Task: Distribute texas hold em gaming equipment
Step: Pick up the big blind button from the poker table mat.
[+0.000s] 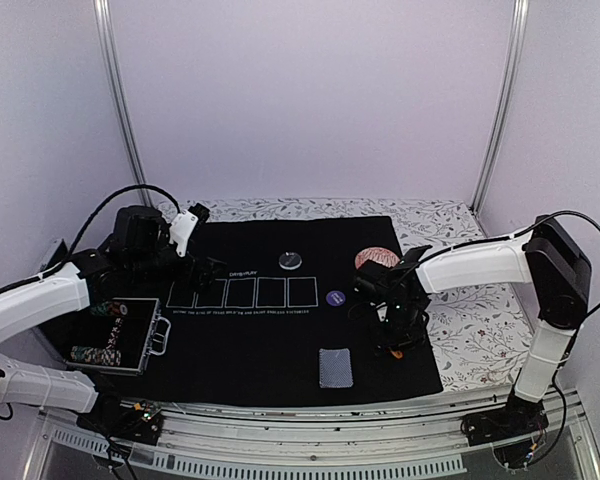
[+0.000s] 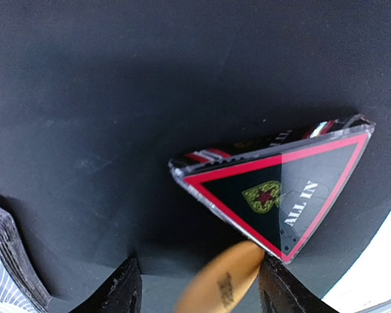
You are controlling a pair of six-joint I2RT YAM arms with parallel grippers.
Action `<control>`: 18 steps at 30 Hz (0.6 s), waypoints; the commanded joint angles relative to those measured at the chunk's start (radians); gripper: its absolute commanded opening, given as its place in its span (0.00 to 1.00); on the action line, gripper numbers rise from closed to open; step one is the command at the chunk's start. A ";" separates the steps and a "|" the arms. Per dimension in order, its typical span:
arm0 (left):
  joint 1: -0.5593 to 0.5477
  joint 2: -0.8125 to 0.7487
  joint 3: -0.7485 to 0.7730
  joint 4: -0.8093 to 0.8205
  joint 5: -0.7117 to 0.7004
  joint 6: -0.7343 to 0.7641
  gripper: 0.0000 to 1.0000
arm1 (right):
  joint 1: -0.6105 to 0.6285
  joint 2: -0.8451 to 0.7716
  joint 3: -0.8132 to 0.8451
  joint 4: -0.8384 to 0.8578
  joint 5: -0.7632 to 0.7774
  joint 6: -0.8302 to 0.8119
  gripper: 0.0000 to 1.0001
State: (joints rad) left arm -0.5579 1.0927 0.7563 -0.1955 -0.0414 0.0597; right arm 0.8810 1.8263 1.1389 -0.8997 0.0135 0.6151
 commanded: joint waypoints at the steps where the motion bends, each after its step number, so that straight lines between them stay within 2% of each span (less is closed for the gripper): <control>1: 0.010 -0.013 -0.008 0.018 0.006 0.006 0.98 | -0.013 0.030 -0.005 0.042 0.026 0.020 0.63; 13: 0.010 -0.013 -0.010 0.019 0.008 0.006 0.98 | -0.029 0.041 -0.011 0.033 0.048 -0.001 0.67; 18: 0.010 -0.013 -0.010 0.018 0.006 0.008 0.98 | -0.028 0.052 -0.016 0.032 0.045 0.002 0.56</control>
State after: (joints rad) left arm -0.5579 1.0927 0.7563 -0.1955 -0.0383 0.0597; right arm 0.8665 1.8336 1.1389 -0.8921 0.0105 0.6090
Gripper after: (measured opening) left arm 0.982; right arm 0.595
